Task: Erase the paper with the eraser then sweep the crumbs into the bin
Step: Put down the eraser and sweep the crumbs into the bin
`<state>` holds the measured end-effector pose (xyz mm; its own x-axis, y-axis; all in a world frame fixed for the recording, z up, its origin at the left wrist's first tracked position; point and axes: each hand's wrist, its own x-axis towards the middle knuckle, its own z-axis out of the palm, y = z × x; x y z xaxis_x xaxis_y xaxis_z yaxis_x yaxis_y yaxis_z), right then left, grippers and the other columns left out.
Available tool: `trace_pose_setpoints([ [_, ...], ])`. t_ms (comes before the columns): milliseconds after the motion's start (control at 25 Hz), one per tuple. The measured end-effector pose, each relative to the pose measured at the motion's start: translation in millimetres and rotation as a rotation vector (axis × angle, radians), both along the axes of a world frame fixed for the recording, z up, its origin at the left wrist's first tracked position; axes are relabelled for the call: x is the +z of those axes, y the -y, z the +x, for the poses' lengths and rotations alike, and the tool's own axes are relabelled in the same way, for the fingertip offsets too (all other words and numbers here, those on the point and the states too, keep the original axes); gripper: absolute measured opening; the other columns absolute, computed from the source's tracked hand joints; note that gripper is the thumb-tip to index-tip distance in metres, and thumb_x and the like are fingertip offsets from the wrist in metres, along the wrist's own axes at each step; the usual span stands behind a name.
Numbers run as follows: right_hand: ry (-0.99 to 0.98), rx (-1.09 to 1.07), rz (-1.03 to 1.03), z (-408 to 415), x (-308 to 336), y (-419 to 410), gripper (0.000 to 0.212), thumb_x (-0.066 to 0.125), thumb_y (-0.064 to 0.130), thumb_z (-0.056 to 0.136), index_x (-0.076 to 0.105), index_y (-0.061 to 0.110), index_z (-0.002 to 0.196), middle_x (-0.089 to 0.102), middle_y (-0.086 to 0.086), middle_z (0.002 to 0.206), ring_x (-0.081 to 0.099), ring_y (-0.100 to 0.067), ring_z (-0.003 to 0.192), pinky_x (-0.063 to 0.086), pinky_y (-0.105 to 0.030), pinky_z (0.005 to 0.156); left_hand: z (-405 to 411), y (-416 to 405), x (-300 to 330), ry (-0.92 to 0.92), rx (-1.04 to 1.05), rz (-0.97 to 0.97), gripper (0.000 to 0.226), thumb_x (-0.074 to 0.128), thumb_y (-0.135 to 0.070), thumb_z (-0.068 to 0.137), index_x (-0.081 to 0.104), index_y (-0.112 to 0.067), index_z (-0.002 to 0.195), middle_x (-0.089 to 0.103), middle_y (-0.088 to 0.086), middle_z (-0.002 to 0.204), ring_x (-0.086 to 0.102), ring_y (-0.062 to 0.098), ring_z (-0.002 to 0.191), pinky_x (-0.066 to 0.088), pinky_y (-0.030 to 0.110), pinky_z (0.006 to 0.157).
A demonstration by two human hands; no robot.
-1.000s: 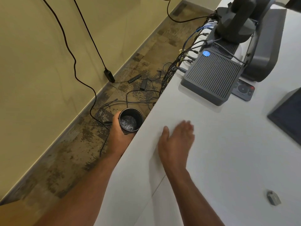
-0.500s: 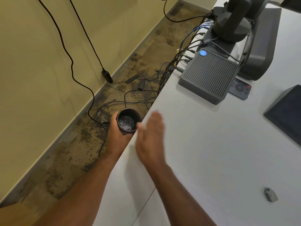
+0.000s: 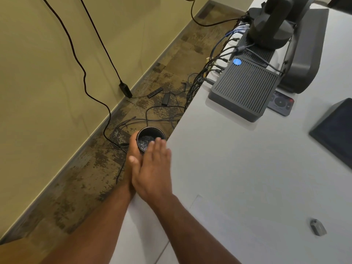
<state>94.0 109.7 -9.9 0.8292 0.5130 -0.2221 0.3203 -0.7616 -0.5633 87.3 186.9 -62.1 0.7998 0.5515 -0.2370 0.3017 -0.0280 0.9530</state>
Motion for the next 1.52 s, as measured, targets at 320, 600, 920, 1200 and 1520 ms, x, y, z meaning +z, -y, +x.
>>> trace_pose_setpoints([
  [320,0.171,-0.709,-0.228,53,-14,178,0.074,0.018,0.053,0.099,0.019,-0.001,0.151,0.009,-0.026,0.157,0.002,-0.037,0.147,0.002,-0.053,0.116,6,-1,-1,-0.046,-0.003,0.183,0.106,0.092,-0.045,0.06,0.032,-0.034,0.145,0.053,-0.003,0.141,0.052,0.018,0.127,0.052,0.035,0.097],
  [600,0.115,-0.73,-0.472,75,-25,188,0.093,0.01,0.068,0.09,0.014,-0.002,0.151,0.003,-0.033,0.155,-0.002,-0.041,0.145,-0.001,-0.053,0.117,5,0,-1,-0.039,0.007,0.166,0.108,0.091,-0.047,0.057,0.031,-0.033,0.146,0.052,-0.003,0.142,0.052,0.018,0.128,0.051,0.041,0.101],
  [920,0.208,-0.27,-0.277,61,-21,54,0.086,0.009,0.065,0.094,0.002,0.002,0.152,-0.011,-0.024,0.157,-0.016,-0.035,0.145,-0.004,-0.049,0.118,7,0,-1,-0.035,0.028,0.181,0.089,0.093,-0.032,0.066,0.039,-0.035,0.136,0.06,-0.007,0.128,0.059,0.005,0.111,0.05,0.018,0.086],
  [1200,-0.023,-0.164,0.271,12,4,64,0.069,0.024,0.054,0.099,0.01,0.015,0.154,0.002,0.0,0.162,0.001,-0.015,0.148,0.006,-0.039,0.12,4,-3,1,-0.027,0.023,0.192,0.089,0.084,-0.047,0.062,0.038,-0.033,0.138,0.059,-0.004,0.13,0.059,0.007,0.114,0.052,0.026,0.092],
  [1520,-0.063,-0.601,-0.372,-21,-4,139,0.098,0.023,0.066,0.091,0.02,-0.018,0.142,0.015,-0.04,0.149,0.01,-0.049,0.142,0.009,-0.053,0.114,-7,0,1,-0.034,0.029,0.184,0.106,0.094,-0.044,0.058,0.032,-0.039,0.144,0.055,-0.004,0.139,0.054,0.018,0.127,0.052,0.044,0.101],
])
